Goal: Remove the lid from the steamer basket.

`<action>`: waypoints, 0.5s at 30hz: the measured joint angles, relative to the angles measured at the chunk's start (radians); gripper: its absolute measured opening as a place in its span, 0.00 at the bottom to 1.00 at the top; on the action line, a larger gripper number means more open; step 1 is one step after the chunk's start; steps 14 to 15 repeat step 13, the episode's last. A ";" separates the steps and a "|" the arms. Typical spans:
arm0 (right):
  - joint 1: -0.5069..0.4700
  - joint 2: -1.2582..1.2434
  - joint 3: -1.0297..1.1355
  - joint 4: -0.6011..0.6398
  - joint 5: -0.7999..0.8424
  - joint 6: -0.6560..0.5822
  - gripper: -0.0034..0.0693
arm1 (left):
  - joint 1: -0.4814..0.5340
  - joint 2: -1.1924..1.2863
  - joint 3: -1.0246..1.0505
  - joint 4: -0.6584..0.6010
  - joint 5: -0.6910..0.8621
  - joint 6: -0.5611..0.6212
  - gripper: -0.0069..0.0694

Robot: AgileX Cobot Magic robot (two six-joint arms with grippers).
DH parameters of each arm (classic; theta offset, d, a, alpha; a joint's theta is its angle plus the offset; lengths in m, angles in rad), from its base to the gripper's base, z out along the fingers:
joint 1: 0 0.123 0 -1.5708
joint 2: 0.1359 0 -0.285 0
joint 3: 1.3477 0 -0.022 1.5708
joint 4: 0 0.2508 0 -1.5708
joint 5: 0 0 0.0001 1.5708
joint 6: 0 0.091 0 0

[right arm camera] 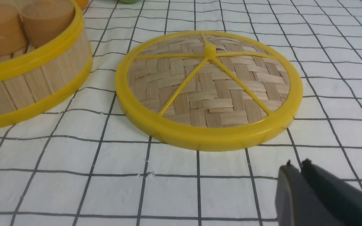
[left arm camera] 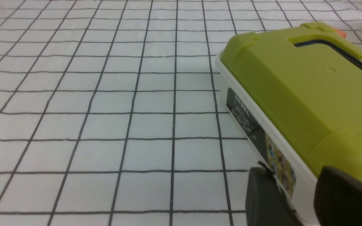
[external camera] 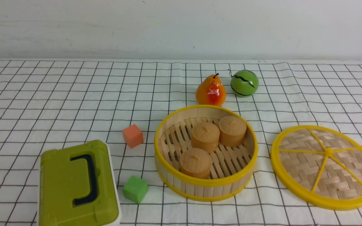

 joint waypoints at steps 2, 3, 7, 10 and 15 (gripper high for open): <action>0.000 0.000 0.000 0.000 0.000 0.000 0.11 | 0.000 0.000 0.000 0.000 0.000 0.000 0.40; 0.000 0.000 0.000 0.000 0.000 0.000 0.11 | 0.000 0.000 0.000 0.000 0.000 0.000 0.40; 0.000 0.000 0.000 0.000 0.000 0.000 0.11 | 0.000 0.000 0.000 0.000 0.000 0.000 0.40; 0.000 0.000 0.000 0.000 0.000 0.000 0.12 | 0.000 0.000 0.000 0.000 0.000 0.000 0.40; 0.000 0.000 0.000 0.000 0.000 0.000 0.12 | 0.000 0.000 0.000 0.000 0.000 0.000 0.40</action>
